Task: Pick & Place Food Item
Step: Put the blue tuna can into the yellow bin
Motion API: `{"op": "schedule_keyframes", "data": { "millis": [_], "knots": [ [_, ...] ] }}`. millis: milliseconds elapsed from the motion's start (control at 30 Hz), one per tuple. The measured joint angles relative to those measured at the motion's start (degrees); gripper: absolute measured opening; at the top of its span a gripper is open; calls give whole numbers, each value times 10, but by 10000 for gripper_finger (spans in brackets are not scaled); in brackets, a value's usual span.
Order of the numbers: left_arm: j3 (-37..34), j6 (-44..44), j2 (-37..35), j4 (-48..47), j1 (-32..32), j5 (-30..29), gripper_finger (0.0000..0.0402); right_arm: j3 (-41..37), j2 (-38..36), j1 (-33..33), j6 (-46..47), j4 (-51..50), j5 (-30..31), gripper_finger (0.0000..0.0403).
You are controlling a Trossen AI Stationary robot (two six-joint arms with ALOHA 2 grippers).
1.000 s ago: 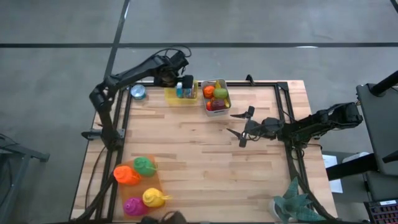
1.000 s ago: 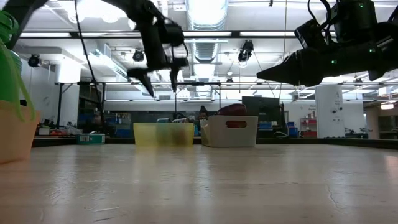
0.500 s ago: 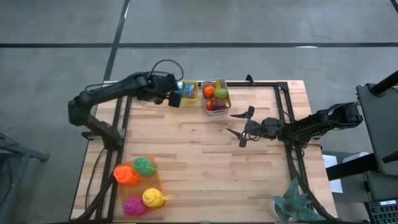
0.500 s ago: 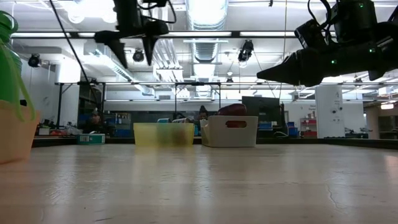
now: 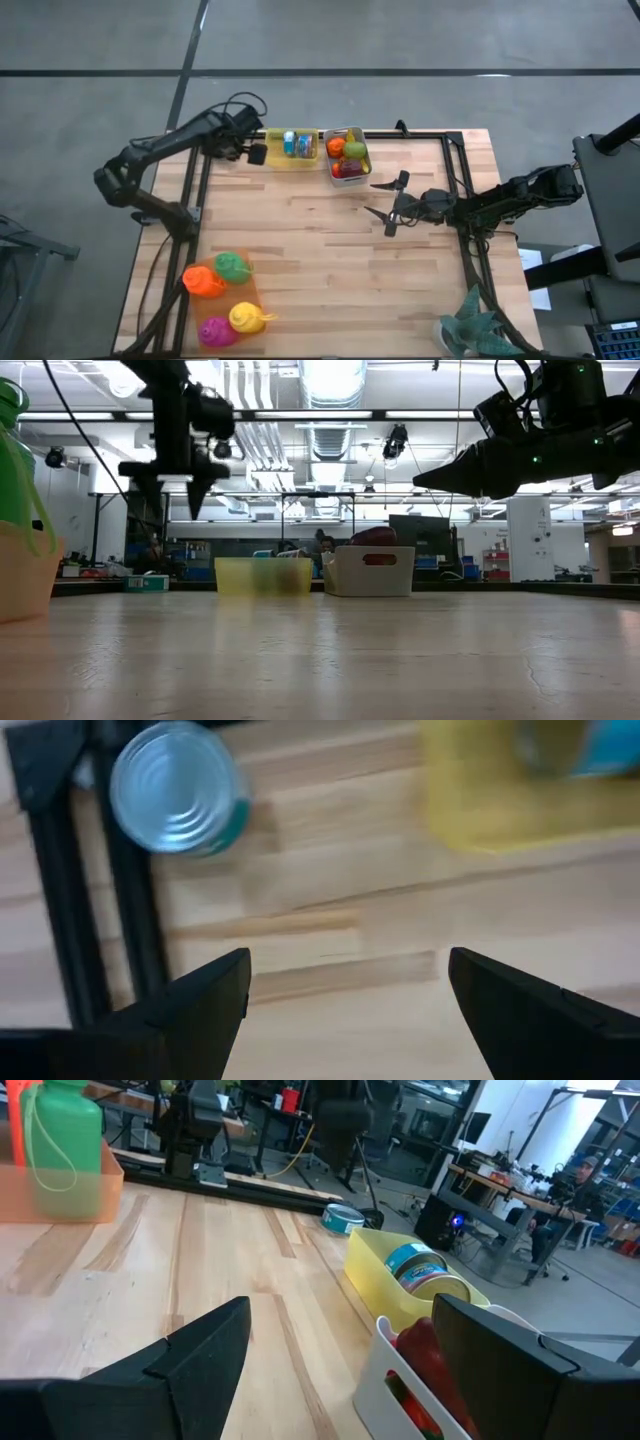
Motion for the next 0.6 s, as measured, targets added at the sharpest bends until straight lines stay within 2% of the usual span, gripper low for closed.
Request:
{"op": "schedule_keyframes", "data": {
  "millis": [133,233,600],
  "knots": [
    [-32,9,0,20,54,8,346,0,0,0,0,0,0,306],
    [-52,53,0,52,84,27,346,0,0,0,0,0,0,306],
    [-107,107,0,138,140,41,346,0,0,0,0,0,0,306]
  ]
}}
